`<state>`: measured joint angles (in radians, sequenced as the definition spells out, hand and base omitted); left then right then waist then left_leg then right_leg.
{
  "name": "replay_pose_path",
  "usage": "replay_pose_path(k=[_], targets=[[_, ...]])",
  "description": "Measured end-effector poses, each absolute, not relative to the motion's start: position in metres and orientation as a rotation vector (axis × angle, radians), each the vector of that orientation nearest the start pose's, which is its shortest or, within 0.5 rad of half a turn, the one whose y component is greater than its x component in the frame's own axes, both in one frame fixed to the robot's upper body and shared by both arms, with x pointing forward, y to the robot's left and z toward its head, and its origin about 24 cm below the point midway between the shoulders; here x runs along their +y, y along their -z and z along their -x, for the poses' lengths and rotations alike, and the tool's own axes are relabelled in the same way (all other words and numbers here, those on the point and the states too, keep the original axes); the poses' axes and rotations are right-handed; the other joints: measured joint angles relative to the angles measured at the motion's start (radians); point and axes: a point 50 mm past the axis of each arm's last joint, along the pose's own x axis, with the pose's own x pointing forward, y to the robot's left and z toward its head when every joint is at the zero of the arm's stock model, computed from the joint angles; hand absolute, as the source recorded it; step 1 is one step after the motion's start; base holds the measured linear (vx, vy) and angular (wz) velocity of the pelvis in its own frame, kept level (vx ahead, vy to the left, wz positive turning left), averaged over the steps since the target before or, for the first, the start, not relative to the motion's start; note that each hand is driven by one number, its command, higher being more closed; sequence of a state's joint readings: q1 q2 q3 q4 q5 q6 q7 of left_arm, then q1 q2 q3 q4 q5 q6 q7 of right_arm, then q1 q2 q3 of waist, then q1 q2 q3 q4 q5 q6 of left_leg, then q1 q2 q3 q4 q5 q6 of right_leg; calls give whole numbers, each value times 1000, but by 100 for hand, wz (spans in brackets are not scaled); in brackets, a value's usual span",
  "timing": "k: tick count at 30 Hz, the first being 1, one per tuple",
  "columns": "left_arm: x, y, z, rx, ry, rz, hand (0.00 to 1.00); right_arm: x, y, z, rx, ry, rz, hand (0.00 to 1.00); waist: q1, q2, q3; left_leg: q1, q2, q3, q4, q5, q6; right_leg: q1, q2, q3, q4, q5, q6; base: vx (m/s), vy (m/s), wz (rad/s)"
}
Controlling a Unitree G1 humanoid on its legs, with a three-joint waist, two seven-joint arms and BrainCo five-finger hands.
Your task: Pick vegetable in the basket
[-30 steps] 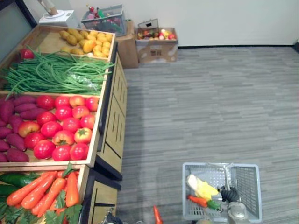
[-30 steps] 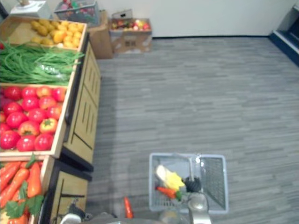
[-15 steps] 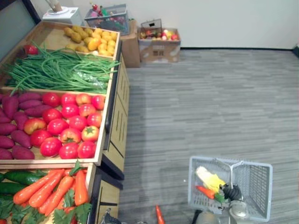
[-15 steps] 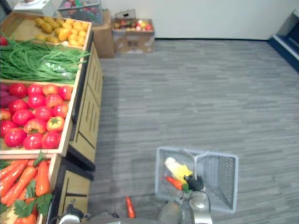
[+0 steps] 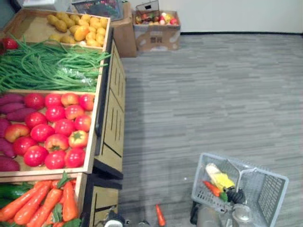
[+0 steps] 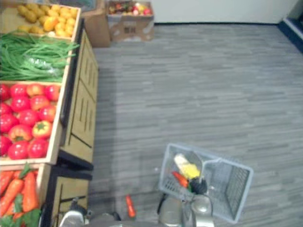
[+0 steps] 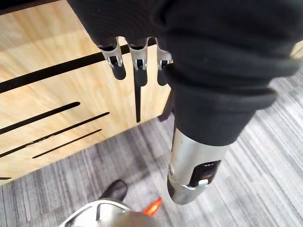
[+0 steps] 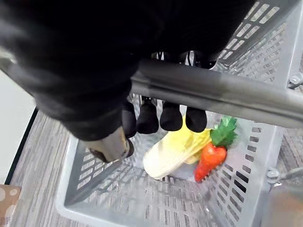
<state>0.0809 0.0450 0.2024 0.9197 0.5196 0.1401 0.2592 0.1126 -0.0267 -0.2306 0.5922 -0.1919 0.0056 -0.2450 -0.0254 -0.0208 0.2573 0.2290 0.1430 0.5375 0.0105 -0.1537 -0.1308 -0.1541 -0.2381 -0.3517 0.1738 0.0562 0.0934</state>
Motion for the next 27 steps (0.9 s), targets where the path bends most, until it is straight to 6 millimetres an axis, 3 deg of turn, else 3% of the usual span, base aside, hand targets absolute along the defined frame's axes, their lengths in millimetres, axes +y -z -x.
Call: replay_pose_path(k=[1, 3, 6, 7, 9, 11, 12, 14, 16, 18, 20, 22, 23, 24, 25, 26, 27], targets=[[213, 148, -111, 1094, -220, -575, 0, -224, 102, -160, 703, 441, 238, 100, -1, 16, -3, 22, 2, -3, -16, 14, -12, -1, -3, -1, 53, -39, -1, 128, -122, 2], [210, 148, -113, 1084, -208, -574, 0, -229, 101, -158, 705, 465, 238, 100, -1, 21, -7, 51, 2, -5, -24, 25, -21, 0, -28, -13, 139, -104, 5, 59, -80, 21], [210, 148, -112, 1084, -213, -572, 0, -230, 101, -159, 703, 468, 240, 100, 1, 15, -11, 50, 5, -8, -7, 26, -25, -10, -44, -32, 180, -154, 6, 29, -71, 24], [215, 148, -111, 1086, -229, -575, 0, -227, 102, -158, 709, 460, 236, 100, 3, 1, -19, 9, 16, -25, 64, 23, -29, -15, -53, -42, 180, -177, 4, 73, -164, 27], [218, 149, -108, 1102, -248, -582, 0, -225, 102, -159, 710, 450, 236, 100, 2, 0, -22, -79, 63, -41, 254, 15, -39, 20, -51, -76, 139, -180, 8, 99, -216, 22], [216, 151, -100, 1116, -272, -561, 0, -228, 103, -156, 718, 440, 258, 100, 1, 37, -36, -166, 168, -54, 497, 24, -30, 73, -21, -103, 120, -180, -3, 164, -147, 7], [215, 151, -100, 1112, -277, -557, 0, -229, 103, -154, 722, 438, 262, 100, 1, 46, -40, -177, 192, -51, 541, 34, -20, 85, -10, -107, 120, -182, -9, 145, -43, -6], [218, 151, -99, 1109, -289, -558, 0, -229, 105, -150, 736, 430, 262, 100, 2, 46, -43, -175, 259, 0, 641, 155, 10, 161, 25, -105, 70, -190, -18, 165, -110, -14], [220, 150, -98, 1110, -309, -547, 0, -229, 107, -147, 744, 428, 264, 100, 3, 32, -43, -209, 294, -3, 722, 230, 13, 220, 40, -99, -1, -178, -27, 199, -172, -12], [220, 149, -102, 1089, -314, -543, 0, -233, 106, -147, 746, 424, 278, 100, 1, 32, -46, -278, 265, 4, 761, 64, 4, 255, 33, -85, -51, -172, -27, 218, -130, -18], [218, 147, -106, 1070, -310, -536, 0, -234, 106, -147, 748, 423, 280, 100, 3, 30, -45, -314, 209, 10, 650, 19, -6, 279, 32, -82, -77, -159, -30, 153, -22, -20], [217, 147, -107, 1070, -301, -538, 0, -231, 106, -150, 746, 417, 274, 100, 4, 29, -44, -309, 125, -12, 375, 27, -10, 299, 30, -63, -87, -159, -30, 198, 141, -42], [217, 148, -106, 1075, -300, -537, 0, -231, 106, -150, 746, 416, 275, 100, 5, 30, -45, -305, 93, -37, 256, 72, -5, 302, 30, -51, -90, -159, -28, 192, 201, -60], [215, 149, -102, 1093, -297, -534, 0, -233, 106, -150, 742, 415, 283, 100, 5, 39, -48, -294, 71, -63, 123, 171, 10, 314, 43, -37, -108, -151, -6, 196, 209, -51], [212, 151, -98, 1106, -292, -526, 0, -233, 105, -150, 742, 410, 291, 100, 5, 51, -53, -297, 73, -65, 94, 221, 37, 322, 60, -29, -126, -150, 11, 146, 156, -39], [218, 150, -97, 1108, -304, -534, 0, -226, 111, -147, 770, 396, 274, 100, 5, 27, -56, -280, 56, -49, 103, 202, 72, 347, 45, -23, -154, -145, 38, 185, 157, -12], [225, 149, -96, 1111, -309, -556, 0, -218, 115, -140, 789, 373, 265, 100, 3, -7, -64, -276, 26, -42, 86, 191, 73, 352, 23, -32, -173, -142, 41, 235, 171, 0]])
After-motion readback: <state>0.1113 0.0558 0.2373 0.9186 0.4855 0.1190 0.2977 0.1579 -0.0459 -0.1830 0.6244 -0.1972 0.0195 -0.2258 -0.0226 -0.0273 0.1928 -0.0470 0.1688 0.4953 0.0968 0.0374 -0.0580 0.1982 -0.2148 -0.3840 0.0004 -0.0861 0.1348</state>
